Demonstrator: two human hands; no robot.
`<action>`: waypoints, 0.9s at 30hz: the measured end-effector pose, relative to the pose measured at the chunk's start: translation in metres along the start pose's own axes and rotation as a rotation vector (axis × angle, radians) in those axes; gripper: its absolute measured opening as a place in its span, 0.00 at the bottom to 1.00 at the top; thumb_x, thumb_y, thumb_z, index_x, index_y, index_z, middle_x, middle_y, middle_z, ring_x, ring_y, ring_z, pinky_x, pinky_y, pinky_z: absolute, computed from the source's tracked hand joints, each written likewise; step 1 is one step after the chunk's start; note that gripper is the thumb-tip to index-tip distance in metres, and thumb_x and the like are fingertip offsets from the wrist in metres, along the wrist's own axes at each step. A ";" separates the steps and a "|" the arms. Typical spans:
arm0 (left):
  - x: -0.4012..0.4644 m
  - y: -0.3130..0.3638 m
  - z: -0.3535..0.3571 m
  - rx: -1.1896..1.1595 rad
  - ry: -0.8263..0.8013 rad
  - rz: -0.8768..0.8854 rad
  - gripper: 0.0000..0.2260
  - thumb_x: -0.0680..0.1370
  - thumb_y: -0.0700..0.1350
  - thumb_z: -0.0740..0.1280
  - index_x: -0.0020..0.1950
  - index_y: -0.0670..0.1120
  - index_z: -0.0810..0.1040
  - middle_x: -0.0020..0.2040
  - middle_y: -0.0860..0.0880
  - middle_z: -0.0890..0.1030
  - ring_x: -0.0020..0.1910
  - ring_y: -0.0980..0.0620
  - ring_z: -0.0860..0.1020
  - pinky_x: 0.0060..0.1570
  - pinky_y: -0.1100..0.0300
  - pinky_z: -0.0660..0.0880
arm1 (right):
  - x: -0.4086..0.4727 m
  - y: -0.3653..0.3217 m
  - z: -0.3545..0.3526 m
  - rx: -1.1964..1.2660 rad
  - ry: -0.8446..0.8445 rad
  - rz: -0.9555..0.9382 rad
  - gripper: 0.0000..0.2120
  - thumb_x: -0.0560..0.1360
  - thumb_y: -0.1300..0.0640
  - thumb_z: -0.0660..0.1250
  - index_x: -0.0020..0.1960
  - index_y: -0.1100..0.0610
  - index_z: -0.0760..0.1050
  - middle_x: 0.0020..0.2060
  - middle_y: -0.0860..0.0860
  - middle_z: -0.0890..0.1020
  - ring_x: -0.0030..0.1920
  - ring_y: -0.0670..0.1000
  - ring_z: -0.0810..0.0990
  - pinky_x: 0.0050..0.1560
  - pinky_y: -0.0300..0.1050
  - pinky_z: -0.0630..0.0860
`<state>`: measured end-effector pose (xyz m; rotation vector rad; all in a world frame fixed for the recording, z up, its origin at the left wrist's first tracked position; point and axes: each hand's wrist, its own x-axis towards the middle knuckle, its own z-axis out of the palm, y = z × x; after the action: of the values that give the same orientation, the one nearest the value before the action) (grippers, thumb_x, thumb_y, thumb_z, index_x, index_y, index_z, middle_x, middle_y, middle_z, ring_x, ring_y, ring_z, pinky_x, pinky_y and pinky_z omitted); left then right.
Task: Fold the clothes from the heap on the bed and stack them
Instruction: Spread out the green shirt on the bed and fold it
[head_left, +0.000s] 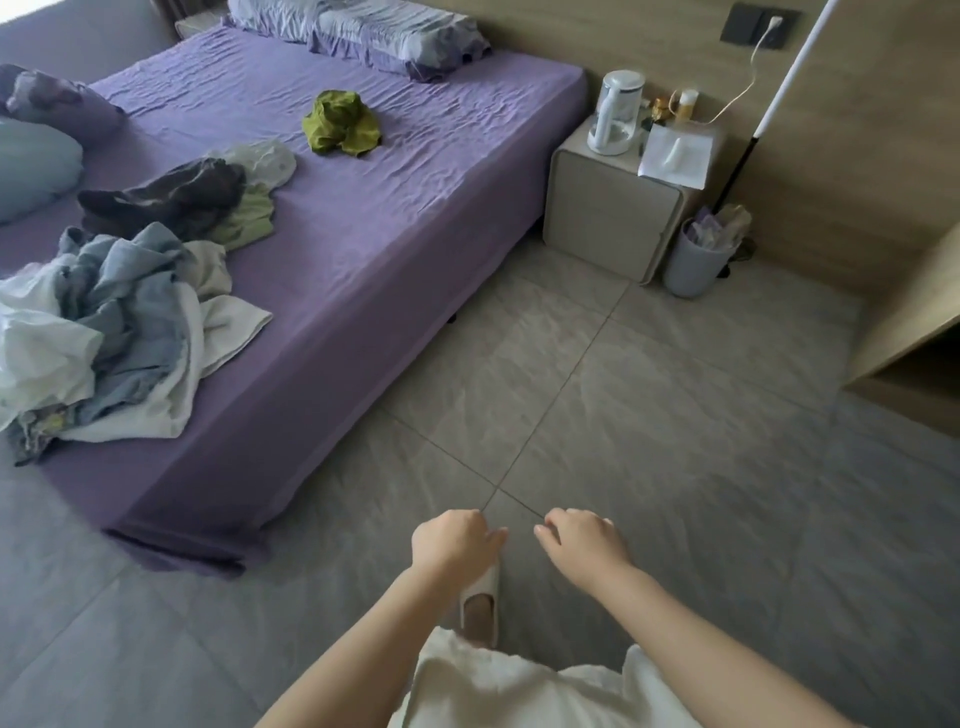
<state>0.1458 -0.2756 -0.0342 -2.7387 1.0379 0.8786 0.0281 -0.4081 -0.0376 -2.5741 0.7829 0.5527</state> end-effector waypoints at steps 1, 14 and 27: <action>0.011 -0.002 -0.006 0.042 -0.011 0.037 0.18 0.78 0.60 0.55 0.49 0.51 0.79 0.39 0.53 0.76 0.41 0.49 0.77 0.29 0.62 0.63 | 0.009 0.000 -0.005 0.002 0.002 0.016 0.18 0.80 0.45 0.52 0.57 0.54 0.74 0.56 0.53 0.80 0.57 0.55 0.76 0.55 0.46 0.69; 0.155 -0.021 -0.096 0.064 -0.037 0.114 0.18 0.76 0.59 0.56 0.50 0.50 0.79 0.50 0.51 0.81 0.52 0.47 0.79 0.39 0.61 0.69 | 0.140 -0.027 -0.080 0.033 0.036 0.126 0.16 0.79 0.49 0.53 0.59 0.53 0.74 0.57 0.53 0.79 0.59 0.54 0.76 0.57 0.46 0.69; 0.270 -0.006 -0.153 -0.088 -0.061 -0.031 0.19 0.75 0.63 0.56 0.38 0.49 0.72 0.45 0.51 0.82 0.47 0.47 0.80 0.38 0.60 0.68 | 0.276 0.003 -0.148 -0.059 -0.052 0.035 0.17 0.79 0.48 0.53 0.60 0.53 0.74 0.58 0.51 0.79 0.61 0.54 0.73 0.59 0.46 0.67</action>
<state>0.3867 -0.4696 -0.0541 -2.7713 0.9657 1.0194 0.2748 -0.6006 -0.0435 -2.5930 0.8074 0.6601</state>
